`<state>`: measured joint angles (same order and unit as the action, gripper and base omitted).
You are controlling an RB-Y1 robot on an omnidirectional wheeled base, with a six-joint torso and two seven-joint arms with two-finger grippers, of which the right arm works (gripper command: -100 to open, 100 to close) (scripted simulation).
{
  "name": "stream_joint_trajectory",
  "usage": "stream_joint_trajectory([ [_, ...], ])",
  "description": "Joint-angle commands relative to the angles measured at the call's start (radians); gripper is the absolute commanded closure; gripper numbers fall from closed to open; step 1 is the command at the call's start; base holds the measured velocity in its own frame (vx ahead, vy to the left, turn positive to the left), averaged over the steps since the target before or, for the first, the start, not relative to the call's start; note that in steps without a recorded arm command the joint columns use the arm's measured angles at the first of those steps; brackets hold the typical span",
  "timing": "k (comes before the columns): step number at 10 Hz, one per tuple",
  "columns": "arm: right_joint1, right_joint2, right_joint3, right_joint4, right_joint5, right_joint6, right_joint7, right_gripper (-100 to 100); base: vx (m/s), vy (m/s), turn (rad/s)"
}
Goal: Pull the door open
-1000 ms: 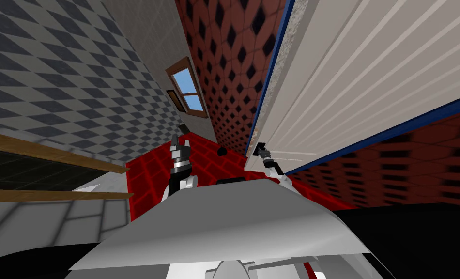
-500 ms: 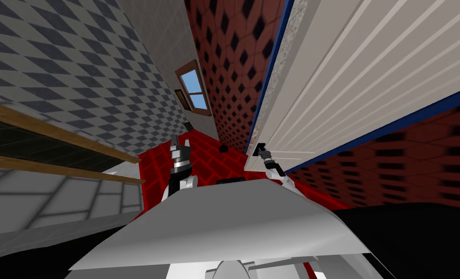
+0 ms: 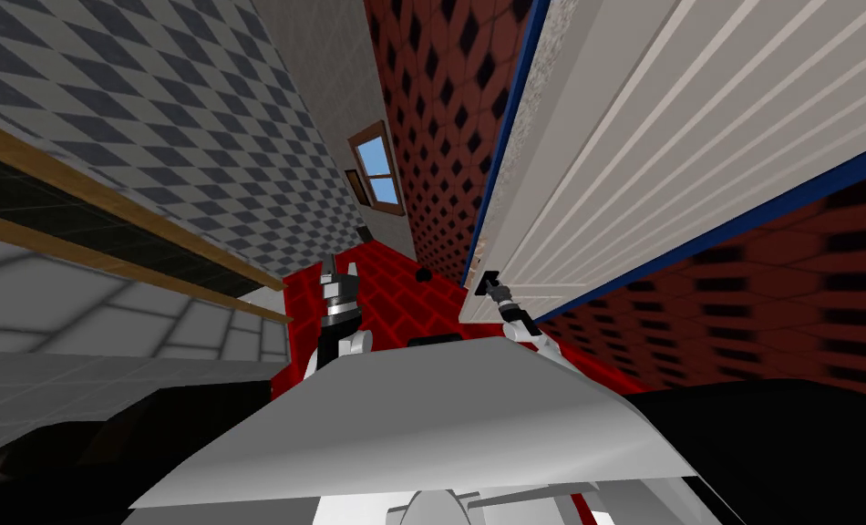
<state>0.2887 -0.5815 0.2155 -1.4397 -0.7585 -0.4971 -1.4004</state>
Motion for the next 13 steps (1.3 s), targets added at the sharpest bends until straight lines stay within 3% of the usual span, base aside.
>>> stream_joint_trajectory([
  [1,0.000,0.000,0.000,0.000,0.000,0.000,0.000,100,-0.096,-0.030,0.041],
  [10,0.038,-0.095,0.071,-0.016,0.022,-0.078,-0.087,100,-0.200,-0.066,0.128],
  [11,0.040,-0.102,0.076,-0.017,0.024,-0.084,-0.094,100,-0.187,-0.053,0.097],
  [12,0.036,-0.096,0.076,-0.009,0.024,-0.078,-0.090,100,-0.079,-0.018,0.025],
  [13,0.041,-0.109,0.088,-0.008,0.029,-0.091,-0.105,100,-0.126,-0.055,0.106],
])
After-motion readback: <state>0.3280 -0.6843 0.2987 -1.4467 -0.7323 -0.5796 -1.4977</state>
